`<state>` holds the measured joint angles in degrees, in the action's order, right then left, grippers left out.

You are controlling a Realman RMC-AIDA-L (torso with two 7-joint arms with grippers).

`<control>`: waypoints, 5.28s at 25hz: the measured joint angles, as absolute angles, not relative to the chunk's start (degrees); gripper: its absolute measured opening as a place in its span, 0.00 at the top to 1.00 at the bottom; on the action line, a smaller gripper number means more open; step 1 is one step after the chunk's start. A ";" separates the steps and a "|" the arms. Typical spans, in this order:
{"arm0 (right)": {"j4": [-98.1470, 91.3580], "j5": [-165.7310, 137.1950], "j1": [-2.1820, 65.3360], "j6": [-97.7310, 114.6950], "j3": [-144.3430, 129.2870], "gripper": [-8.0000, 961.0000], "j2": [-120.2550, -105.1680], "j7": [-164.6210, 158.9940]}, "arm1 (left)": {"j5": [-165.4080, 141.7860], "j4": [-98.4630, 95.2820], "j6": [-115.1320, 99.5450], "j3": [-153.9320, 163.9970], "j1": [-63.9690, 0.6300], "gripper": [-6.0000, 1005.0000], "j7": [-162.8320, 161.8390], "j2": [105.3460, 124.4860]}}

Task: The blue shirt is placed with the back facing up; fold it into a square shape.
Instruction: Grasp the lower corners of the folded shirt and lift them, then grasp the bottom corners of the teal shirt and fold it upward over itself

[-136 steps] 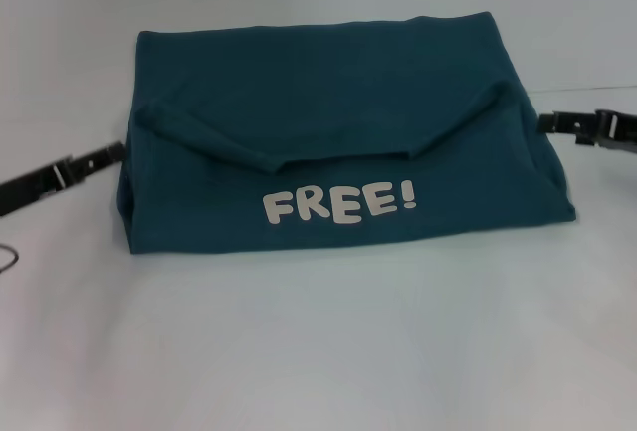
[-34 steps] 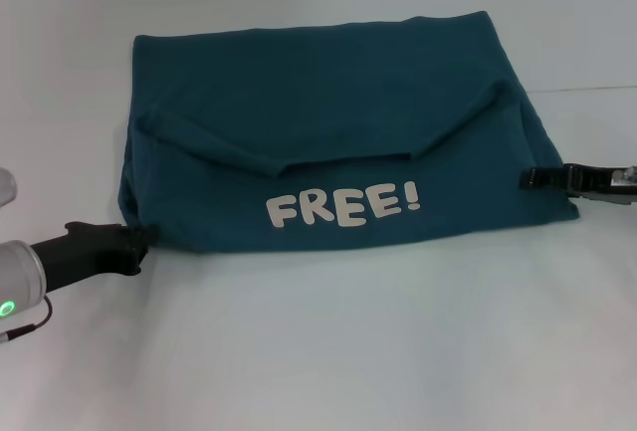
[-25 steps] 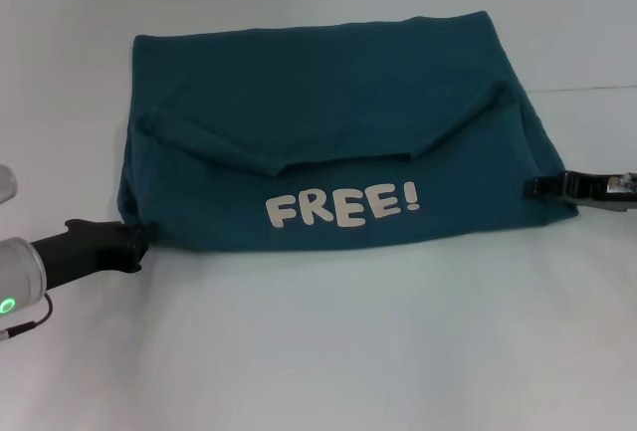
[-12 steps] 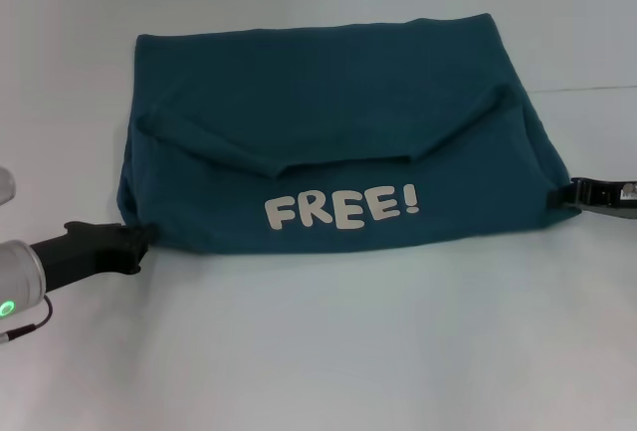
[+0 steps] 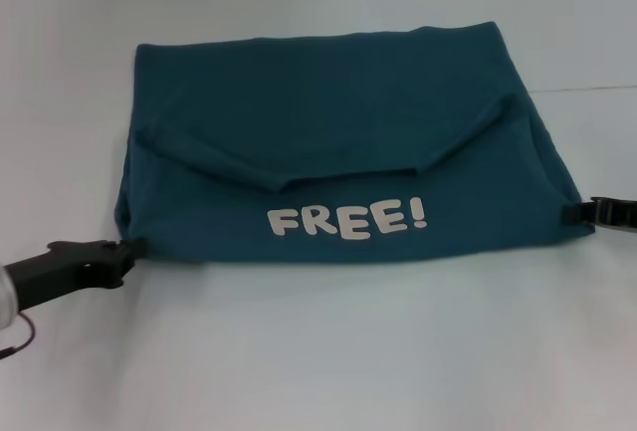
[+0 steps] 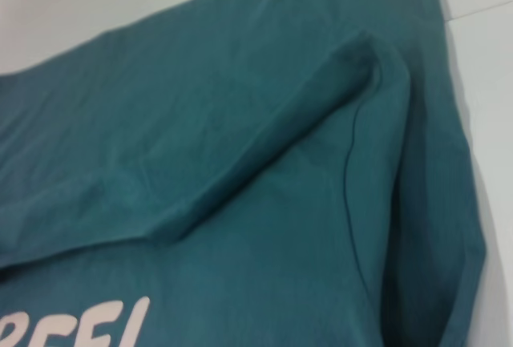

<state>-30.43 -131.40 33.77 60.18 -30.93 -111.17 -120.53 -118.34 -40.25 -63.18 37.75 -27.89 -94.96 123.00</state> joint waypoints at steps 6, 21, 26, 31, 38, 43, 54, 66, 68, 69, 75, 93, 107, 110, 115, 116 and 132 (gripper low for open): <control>-31.64 -129.12 30.64 66.29 -28.23 0.97 -110.97 -114.07 | -118.43 -45.22 -68.58 37.46 -23.82 0.97 -97.26 123.81; -41.31 -128.78 19.37 86.36 -25.26 0.97 -112.91 -102.13 | -118.83 -46.66 -89.51 27.09 -16.37 0.97 -96.87 123.73; -42.83 -128.79 15.69 90.45 -24.99 0.97 -113.19 -99.71 | -119.06 -47.41 -93.26 25.90 -13.61 0.96 -96.80 123.85; -43.68 -129.11 13.16 93.23 -24.10 0.97 -113.41 -97.99 | -122.53 -47.96 -98.04 25.81 -11.68 0.96 -96.41 123.93; -43.74 -129.39 10.75 96.52 -23.15 0.97 -113.46 -95.72 | -127.22 -48.00 -103.28 24.57 -10.77 0.96 -94.37 124.02; -43.77 -129.45 9.28 97.91 -23.03 0.97 -113.38 -95.33 | -130.44 -47.93 -106.41 24.26 -10.63 0.96 -93.69 124.02; -43.86 -129.23 15.30 95.52 -14.92 0.97 -112.16 -95.88 | -130.23 -46.64 -108.22 16.21 -17.24 0.95 -94.74 121.95; -39.53 -129.74 31.63 75.50 -18.04 0.97 -112.31 -99.54 | -130.11 -37.83 -84.75 13.58 -35.37 0.95 -101.88 118.63; -37.78 -129.71 33.67 70.53 -19.13 0.96 -112.31 -99.65 | -130.11 -37.27 -81.52 13.81 -36.84 0.95 -102.58 118.61; -36.89 -129.60 34.78 67.81 -19.69 0.96 -112.41 -99.63 | -130.10 -36.76 -78.76 14.07 -37.97 0.95 -103.05 118.61; -32.06 -129.18 40.22 52.55 -23.31 0.96 -113.49 -98.18 | -130.04 -33.50 -65.38 16.42 -42.24 0.95 -104.21 118.73; -30.35 -126.46 47.52 34.07 -28.93 0.96 -114.88 -97.15 | -125.92 -32.80 -51.70 19.07 -45.80 0.94 -104.49 120.09; -29.13 -123.63 47.51 30.72 -31.52 0.96 -114.86 -95.94 | -123.58 -32.67 -49.81 22.09 -47.32 0.94 -104.45 119.34; -28.56 -123.63 47.49 29.77 -31.77 0.96 -114.86 -95.64 | -123.23 -32.50 -48.75 22.63 -47.37 0.94 -104.25 119.59; -28.15 -123.63 47.75 28.94 -31.89 0.96 -114.92 -95.17 | -123.21 -32.36 -48.42 22.67 -47.65 0.94 -104.23 119.62; -28.15 -123.64 47.78 28.91 -31.89 0.96 -114.92 -95.13 | -123.21 -32.22 -48.18 22.82 -47.71 0.93 -104.23 119.62; -29.27 -122.40 48.40 24.81 -32.86 0.74 -116.59 -93.95 | -123.22 -29.92 -40.49 24.05 -49.80 0.86 -104.73 120.28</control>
